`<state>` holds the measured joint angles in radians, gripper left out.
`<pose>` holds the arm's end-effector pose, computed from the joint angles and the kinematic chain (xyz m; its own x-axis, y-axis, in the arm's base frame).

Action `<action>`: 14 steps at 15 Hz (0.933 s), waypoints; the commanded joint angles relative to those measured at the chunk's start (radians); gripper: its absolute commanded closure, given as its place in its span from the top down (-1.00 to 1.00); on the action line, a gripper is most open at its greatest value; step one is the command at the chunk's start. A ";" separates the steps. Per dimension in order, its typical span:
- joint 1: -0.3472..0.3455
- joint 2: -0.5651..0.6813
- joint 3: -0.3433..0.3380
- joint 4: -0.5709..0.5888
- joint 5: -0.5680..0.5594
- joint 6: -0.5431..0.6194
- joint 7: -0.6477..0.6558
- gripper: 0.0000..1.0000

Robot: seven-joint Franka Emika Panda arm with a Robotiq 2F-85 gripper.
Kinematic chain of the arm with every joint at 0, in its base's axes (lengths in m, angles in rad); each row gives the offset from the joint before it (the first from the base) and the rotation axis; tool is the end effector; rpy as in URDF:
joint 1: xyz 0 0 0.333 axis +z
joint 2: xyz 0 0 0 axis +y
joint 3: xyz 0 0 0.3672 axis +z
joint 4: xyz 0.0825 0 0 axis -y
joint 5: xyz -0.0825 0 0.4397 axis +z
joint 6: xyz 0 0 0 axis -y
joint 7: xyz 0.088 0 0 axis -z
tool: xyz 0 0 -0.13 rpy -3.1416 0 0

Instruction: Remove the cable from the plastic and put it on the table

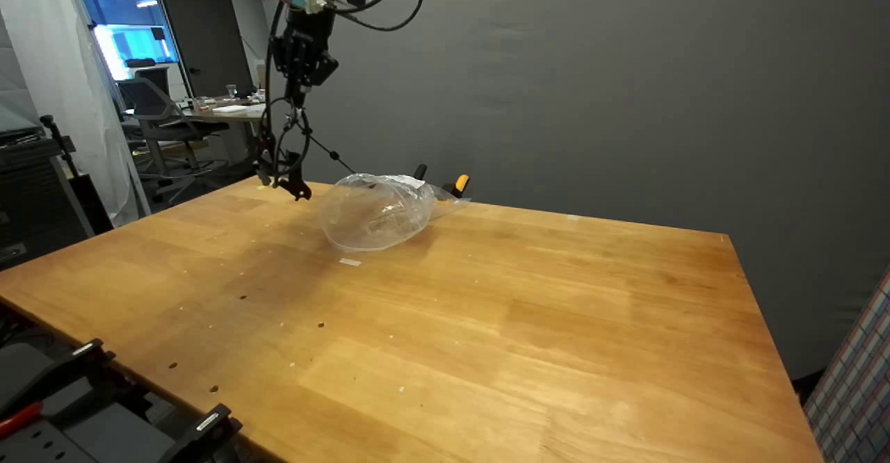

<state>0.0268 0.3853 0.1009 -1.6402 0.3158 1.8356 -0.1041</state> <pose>0.7010 0.1148 0.3860 0.9755 0.1424 -0.1678 0.0796 -0.9391 -0.3343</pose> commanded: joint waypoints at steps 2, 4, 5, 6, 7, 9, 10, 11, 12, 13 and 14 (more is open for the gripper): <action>0.047 -0.081 -0.020 -0.167 -0.111 0.138 0.063 -0.81; 0.065 -0.100 -0.024 -0.240 -0.168 0.200 0.124 -0.84; 0.074 -0.111 -0.026 -0.278 -0.195 0.231 0.158 -0.83; 0.083 -0.121 -0.028 -0.317 -0.221 0.254 0.200 -0.84; 0.093 -0.129 -0.028 -0.354 -0.243 0.277 0.242 -0.83; 0.110 -0.146 -0.032 -0.417 -0.290 0.305 0.328 -0.83; 0.120 -0.155 -0.035 -0.447 -0.321 0.314 0.373 -0.81; 0.127 -0.165 -0.037 -0.474 -0.348 0.317 0.417 -0.81; 0.135 -0.175 -0.043 -0.502 -0.381 0.318 0.463 -0.81; 0.141 -0.186 -0.047 -0.530 -0.411 0.317 0.509 -0.81; 0.147 -0.198 -0.050 -0.556 -0.441 0.311 0.552 -0.81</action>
<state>0.1421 0.2688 0.0779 -2.0897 -0.0486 2.1253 0.3299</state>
